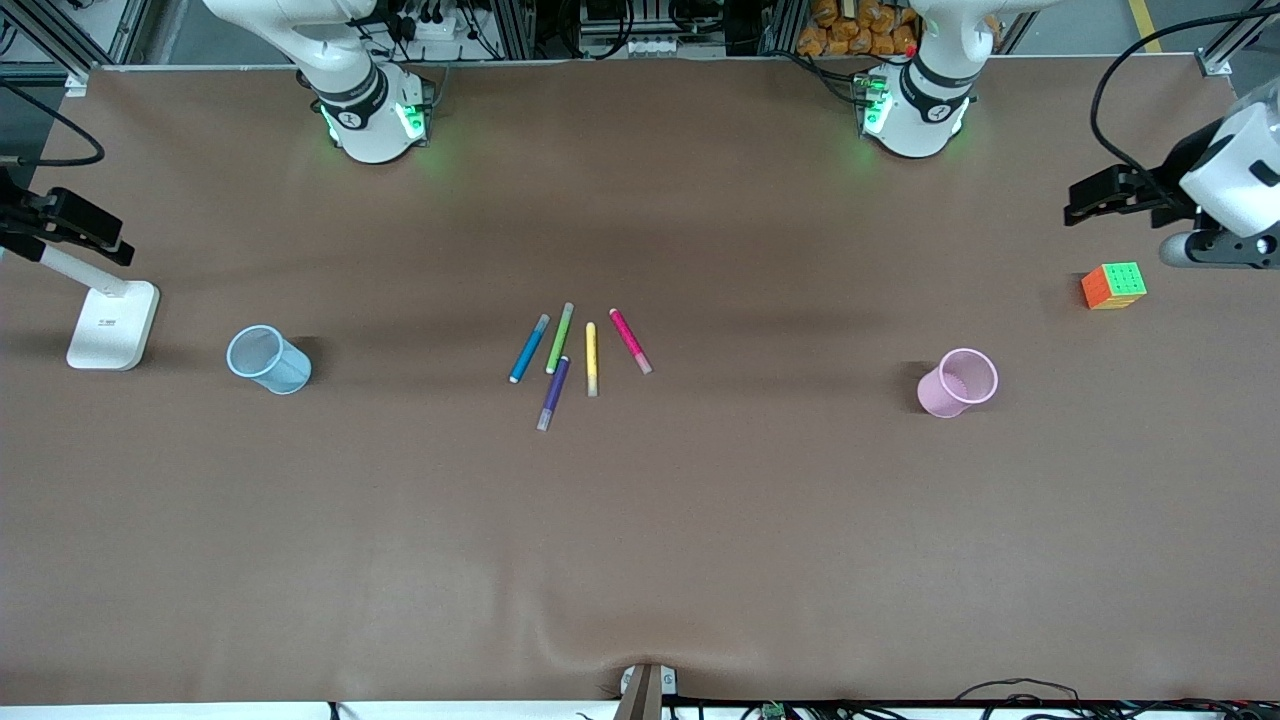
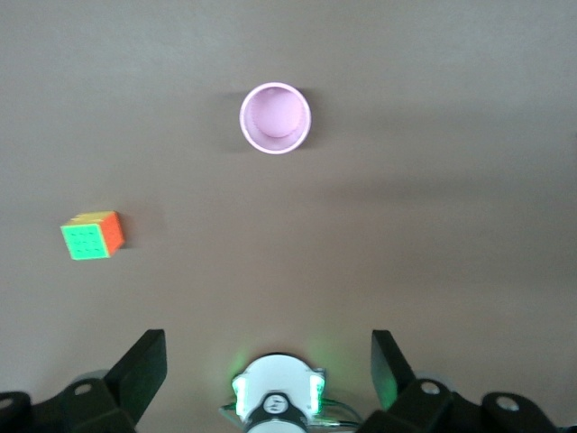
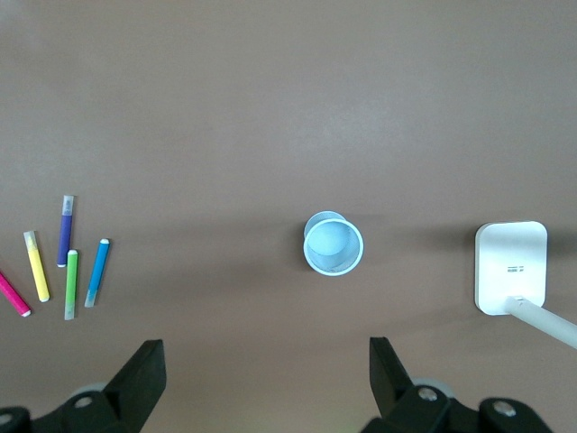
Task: Place pink and blue markers in matching cups
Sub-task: 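Move the left gripper toward the pink marker among the markers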
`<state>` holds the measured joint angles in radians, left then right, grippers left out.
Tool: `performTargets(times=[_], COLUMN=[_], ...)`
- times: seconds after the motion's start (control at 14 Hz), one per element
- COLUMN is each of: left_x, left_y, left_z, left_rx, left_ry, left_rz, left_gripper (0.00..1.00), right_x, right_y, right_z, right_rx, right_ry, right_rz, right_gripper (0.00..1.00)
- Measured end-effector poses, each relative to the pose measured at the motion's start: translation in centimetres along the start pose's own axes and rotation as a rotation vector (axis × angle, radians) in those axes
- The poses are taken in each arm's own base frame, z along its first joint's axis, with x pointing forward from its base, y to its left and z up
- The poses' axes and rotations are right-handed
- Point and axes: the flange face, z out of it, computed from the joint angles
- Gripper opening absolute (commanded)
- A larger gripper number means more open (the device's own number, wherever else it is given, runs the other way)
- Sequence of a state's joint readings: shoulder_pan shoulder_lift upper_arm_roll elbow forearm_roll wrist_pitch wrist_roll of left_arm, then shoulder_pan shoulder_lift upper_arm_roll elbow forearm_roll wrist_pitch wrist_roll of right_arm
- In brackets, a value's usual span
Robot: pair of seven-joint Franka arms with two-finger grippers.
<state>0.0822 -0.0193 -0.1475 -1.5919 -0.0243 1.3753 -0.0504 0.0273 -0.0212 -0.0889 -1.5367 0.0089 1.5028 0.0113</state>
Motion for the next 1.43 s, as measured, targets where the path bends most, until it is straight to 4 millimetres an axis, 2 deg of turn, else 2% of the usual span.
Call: performTargets(times=[0.29, 0.43, 0.57, 1.0, 1.22, 1.43], left_x=[0.1, 0.6, 1.1, 3.9, 5.0, 4.7], left_y=[2.0, 2.8, 4.5, 12.3, 15.8, 20.9], left_z=[1.4, 2.6, 4.1, 9.8, 12.4, 15.1], left_rx=[0.003, 0.005, 0.009, 0.003, -0.009, -0.003], left_ry=[-0.019, -0.014, -0.014, -0.059, -0.063, -0.077], left_rz=[0.001, 0.0, -0.021, 0.027, -0.001, -0.024], left_gripper=[1.0, 1.0, 1.0, 1.0, 1.0, 1.0], right_x=[0.0, 0.0, 0.0, 0.2, 1.3, 2.4], right_y=[0.0, 0.1, 0.1, 0.4, 1.4, 1.6], right_z=[0.0, 0.0, -0.4, -0.4, 1.4, 3.5], right_rx=[0.0, 0.0, 0.0, -0.001, -0.004, -0.008], right_ry=[0.0, 0.001, 0.012, 0.014, -0.017, -0.051], right_rz=[0.001, 0.001, 0.002, -0.008, 0.002, 0.004], right_gripper=[1.0, 1.0, 1.0, 1.0, 1.0, 1.0])
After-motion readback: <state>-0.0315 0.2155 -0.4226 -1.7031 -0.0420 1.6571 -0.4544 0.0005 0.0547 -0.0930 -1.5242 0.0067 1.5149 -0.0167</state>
